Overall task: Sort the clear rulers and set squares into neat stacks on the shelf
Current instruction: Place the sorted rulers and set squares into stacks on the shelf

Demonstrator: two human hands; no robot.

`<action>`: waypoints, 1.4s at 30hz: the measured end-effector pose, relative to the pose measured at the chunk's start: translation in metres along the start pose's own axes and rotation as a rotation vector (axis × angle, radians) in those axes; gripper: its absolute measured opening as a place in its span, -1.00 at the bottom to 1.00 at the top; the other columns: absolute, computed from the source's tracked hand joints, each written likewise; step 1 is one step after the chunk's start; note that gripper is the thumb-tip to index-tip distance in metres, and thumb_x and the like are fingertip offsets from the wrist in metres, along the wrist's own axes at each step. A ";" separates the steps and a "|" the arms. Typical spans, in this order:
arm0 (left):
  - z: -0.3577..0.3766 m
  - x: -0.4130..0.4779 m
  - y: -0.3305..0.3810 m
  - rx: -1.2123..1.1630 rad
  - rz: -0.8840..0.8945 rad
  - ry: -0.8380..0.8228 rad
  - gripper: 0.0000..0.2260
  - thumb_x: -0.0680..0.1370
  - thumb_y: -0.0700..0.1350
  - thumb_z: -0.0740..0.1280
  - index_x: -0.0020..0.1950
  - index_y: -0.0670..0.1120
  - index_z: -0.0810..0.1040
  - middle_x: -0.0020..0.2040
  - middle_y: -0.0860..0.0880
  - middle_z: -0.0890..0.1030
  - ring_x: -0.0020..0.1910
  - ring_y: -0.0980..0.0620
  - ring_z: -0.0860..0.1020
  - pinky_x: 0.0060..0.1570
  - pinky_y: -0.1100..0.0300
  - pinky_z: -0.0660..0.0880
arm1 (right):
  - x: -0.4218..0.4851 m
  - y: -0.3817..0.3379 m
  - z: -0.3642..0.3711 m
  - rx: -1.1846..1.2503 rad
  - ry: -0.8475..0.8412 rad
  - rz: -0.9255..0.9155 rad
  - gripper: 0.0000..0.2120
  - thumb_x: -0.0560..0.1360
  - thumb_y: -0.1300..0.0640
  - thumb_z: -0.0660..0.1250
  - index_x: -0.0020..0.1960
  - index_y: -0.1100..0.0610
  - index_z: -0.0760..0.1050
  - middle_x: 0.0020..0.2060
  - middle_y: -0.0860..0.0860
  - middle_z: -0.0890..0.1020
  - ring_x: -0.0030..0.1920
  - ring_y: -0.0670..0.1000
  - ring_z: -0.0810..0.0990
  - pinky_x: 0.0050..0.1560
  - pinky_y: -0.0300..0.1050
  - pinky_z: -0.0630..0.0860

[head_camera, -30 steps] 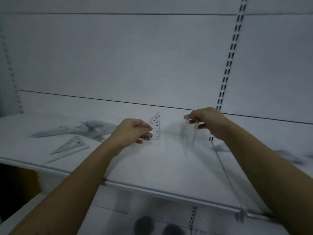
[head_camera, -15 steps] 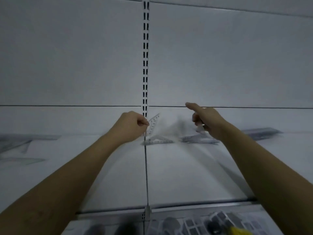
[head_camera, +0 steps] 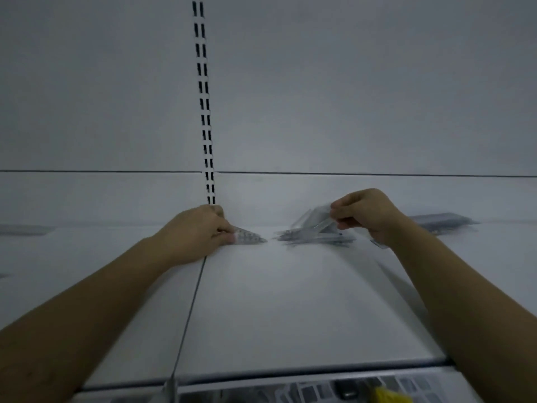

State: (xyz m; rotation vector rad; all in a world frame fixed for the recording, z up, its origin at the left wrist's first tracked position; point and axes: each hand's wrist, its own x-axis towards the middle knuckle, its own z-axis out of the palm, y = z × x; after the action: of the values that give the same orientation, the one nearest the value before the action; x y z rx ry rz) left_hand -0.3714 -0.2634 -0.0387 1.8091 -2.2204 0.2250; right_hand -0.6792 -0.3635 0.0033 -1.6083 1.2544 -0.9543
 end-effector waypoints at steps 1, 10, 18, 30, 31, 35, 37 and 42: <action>0.000 -0.002 -0.002 -0.043 -0.026 0.013 -0.71 0.56 0.16 0.25 0.17 0.09 0.63 -0.06 0.11 0.50 -0.09 0.15 0.47 -0.09 0.18 0.44 | 0.001 0.004 0.001 -0.058 0.013 -0.001 -0.88 0.37 0.40 0.47 -0.10 0.36 0.61 -0.18 0.26 0.67 -0.33 0.11 0.63 -0.22 -0.09 0.66; 0.007 -0.005 0.002 -0.136 -0.118 0.047 -0.77 0.50 0.12 0.35 0.08 0.08 0.63 0.05 0.06 0.51 -0.01 0.06 0.51 0.04 0.12 0.45 | 0.002 0.022 0.007 -0.818 0.178 -0.098 -0.81 0.40 0.01 0.47 -0.16 0.15 0.66 -0.20 0.06 0.68 -0.17 0.05 0.60 -0.17 -0.13 0.50; 0.013 -0.002 0.009 -0.132 -0.173 0.077 -0.80 0.52 0.06 0.35 0.09 0.05 0.61 0.04 0.04 0.51 -0.04 0.04 0.51 0.00 0.16 0.42 | -0.017 0.017 0.012 -0.950 -0.259 -0.141 -0.21 0.33 -0.29 0.44 0.48 -0.15 0.25 0.41 0.02 0.38 0.37 0.10 0.38 0.31 -0.02 0.32; 0.010 -0.002 0.009 -0.187 -0.208 0.104 -0.75 0.46 0.02 0.45 0.12 0.05 0.59 -0.07 0.09 0.49 -0.08 0.06 0.51 -0.05 0.13 0.45 | -0.009 0.024 0.021 -0.939 -0.099 -0.244 -0.56 0.44 -0.14 0.41 0.28 -0.03 0.51 0.24 0.05 0.52 0.19 0.09 0.50 0.11 -0.13 0.40; 0.008 -0.003 0.009 -0.201 -0.208 0.096 -0.72 0.45 0.03 0.46 0.14 0.03 0.58 -0.04 0.06 0.50 -0.07 0.06 0.51 -0.04 0.13 0.46 | -0.010 0.023 0.021 -0.971 -0.101 -0.239 -0.52 0.44 -0.17 0.39 0.31 -0.03 0.48 0.26 0.07 0.48 0.20 0.11 0.49 0.13 -0.11 0.41; -0.004 -0.008 0.007 -0.225 -0.218 0.011 -0.53 0.42 0.13 0.45 0.28 0.03 0.49 0.15 0.03 0.50 0.06 0.07 0.51 0.10 0.15 0.47 | -0.021 0.002 0.031 -1.151 -0.088 -0.226 -0.32 0.40 -0.30 0.35 0.42 -0.03 0.34 0.31 0.08 0.40 0.24 0.14 0.45 0.22 0.02 0.42; -0.015 -0.013 0.004 -0.173 -0.223 -0.012 -0.49 0.43 0.16 0.43 0.32 0.04 0.45 0.23 0.02 0.50 0.14 0.07 0.49 0.16 0.14 0.45 | -0.029 -0.017 0.043 -1.186 -0.101 -0.289 -0.29 0.39 -0.33 0.34 0.44 -0.02 0.31 0.31 0.08 0.42 0.26 0.14 0.44 0.22 0.02 0.40; -0.046 -0.045 -0.011 -0.013 -0.257 0.023 -0.49 0.47 0.22 0.35 0.36 0.08 0.40 0.31 0.05 0.45 0.22 0.04 0.46 0.19 0.09 0.41 | -0.048 -0.060 0.100 -1.066 -0.253 -0.503 -0.30 0.42 -0.23 0.39 0.47 -0.05 0.25 0.37 0.05 0.40 0.31 0.11 0.42 0.29 0.02 0.37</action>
State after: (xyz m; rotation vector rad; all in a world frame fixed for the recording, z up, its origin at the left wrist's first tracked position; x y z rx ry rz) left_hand -0.3471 -0.2111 -0.0092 2.0486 -1.9429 0.1768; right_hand -0.5767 -0.2925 0.0228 -2.8619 1.2638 -0.2770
